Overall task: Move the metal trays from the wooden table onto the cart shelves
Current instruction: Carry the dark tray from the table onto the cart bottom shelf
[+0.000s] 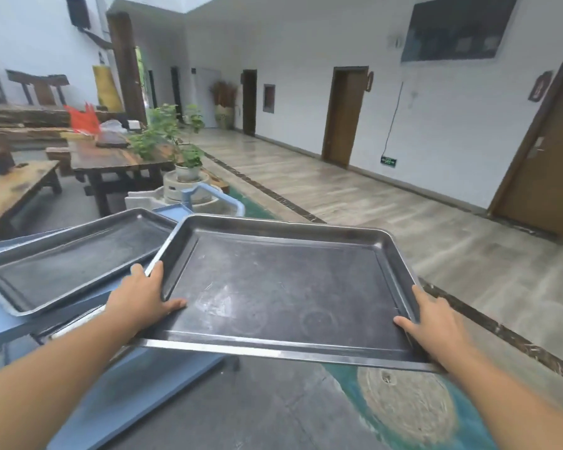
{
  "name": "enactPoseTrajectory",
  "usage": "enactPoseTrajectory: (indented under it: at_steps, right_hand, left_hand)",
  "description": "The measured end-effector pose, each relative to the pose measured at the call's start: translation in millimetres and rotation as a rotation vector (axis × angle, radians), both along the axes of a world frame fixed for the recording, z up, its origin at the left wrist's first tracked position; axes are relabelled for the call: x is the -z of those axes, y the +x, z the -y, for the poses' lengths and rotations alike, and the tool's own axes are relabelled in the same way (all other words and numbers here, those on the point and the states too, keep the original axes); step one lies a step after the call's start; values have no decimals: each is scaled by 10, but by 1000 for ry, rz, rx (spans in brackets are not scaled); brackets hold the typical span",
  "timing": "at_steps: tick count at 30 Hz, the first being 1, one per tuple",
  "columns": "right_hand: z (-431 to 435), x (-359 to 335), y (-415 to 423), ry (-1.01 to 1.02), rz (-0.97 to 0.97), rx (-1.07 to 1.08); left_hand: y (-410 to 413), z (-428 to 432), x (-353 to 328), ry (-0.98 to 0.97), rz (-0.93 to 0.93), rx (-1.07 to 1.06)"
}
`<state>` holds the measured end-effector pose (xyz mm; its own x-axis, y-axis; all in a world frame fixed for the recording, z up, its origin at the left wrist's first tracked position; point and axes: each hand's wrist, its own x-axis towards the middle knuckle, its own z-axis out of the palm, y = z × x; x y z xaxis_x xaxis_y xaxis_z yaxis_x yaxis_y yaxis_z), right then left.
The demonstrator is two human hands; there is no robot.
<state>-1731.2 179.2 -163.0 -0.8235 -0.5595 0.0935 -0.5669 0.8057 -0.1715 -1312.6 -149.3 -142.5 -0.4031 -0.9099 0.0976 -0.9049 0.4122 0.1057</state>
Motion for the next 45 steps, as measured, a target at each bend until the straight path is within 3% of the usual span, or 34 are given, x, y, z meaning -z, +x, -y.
enactPoseTrajectory:
  at_steps: [10, 19, 32, 45]
  right_hand:
    - [1947, 134, 635, 62, -33, -288]
    - [2901, 352, 1014, 114, -57, -541]
    - [3276, 1159, 701, 240, -7, -718]
    - [3424, 2116, 636, 498, 56, -713]
  left_hand:
    - [1464, 463, 212, 62, 0, -313]
    - [2088, 320, 476, 131, 53, -539]
    - [1733, -279, 1144, 311, 55, -776]
    - [1690, -78, 2072, 517, 72, -776]
